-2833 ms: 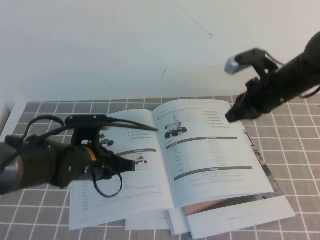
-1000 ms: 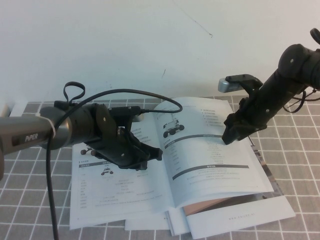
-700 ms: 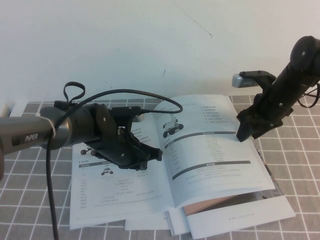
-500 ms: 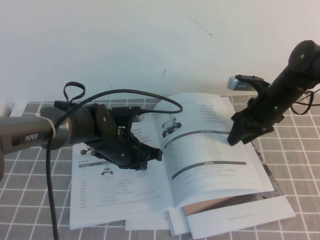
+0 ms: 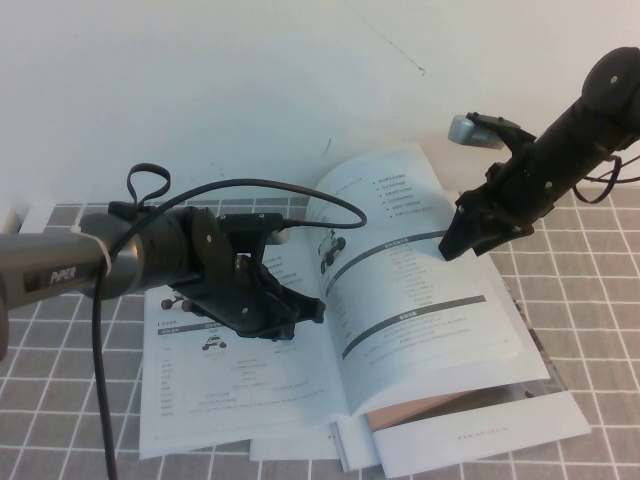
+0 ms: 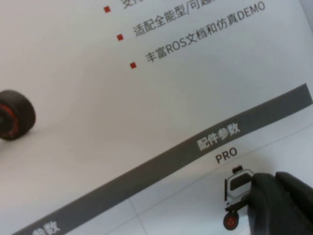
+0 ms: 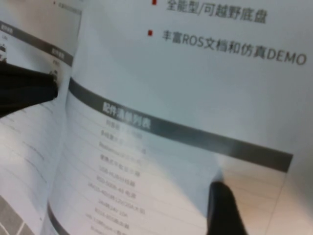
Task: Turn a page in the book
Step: Open the closed book
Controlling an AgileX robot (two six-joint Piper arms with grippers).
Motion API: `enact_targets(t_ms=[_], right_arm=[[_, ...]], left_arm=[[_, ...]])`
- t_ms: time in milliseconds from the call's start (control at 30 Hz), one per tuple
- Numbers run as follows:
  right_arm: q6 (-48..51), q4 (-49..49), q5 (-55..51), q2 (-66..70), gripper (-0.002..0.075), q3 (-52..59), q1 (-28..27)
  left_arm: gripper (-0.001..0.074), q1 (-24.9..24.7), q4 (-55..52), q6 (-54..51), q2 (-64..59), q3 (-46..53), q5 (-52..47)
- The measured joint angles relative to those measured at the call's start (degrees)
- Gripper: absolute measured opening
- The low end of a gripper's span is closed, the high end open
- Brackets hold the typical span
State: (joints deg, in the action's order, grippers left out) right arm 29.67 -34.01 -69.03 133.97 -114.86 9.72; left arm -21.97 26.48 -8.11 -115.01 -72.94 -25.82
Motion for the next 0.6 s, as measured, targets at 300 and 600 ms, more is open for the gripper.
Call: enact_targets(t_ms=[300,600], right_arm=[[0.0,0.1,-0.1,0.0,0.0375,3.7,0.0],[0.5,3.2,0.4,-0.7,0.0375,11.2,0.0]], left_arm=[[-0.0004,0.0,0.0,-0.1,-0.1,-0.1,-0.6],[-0.0004,0.0,-0.3,-3.7,-0.1,-0.4,-1.9]])
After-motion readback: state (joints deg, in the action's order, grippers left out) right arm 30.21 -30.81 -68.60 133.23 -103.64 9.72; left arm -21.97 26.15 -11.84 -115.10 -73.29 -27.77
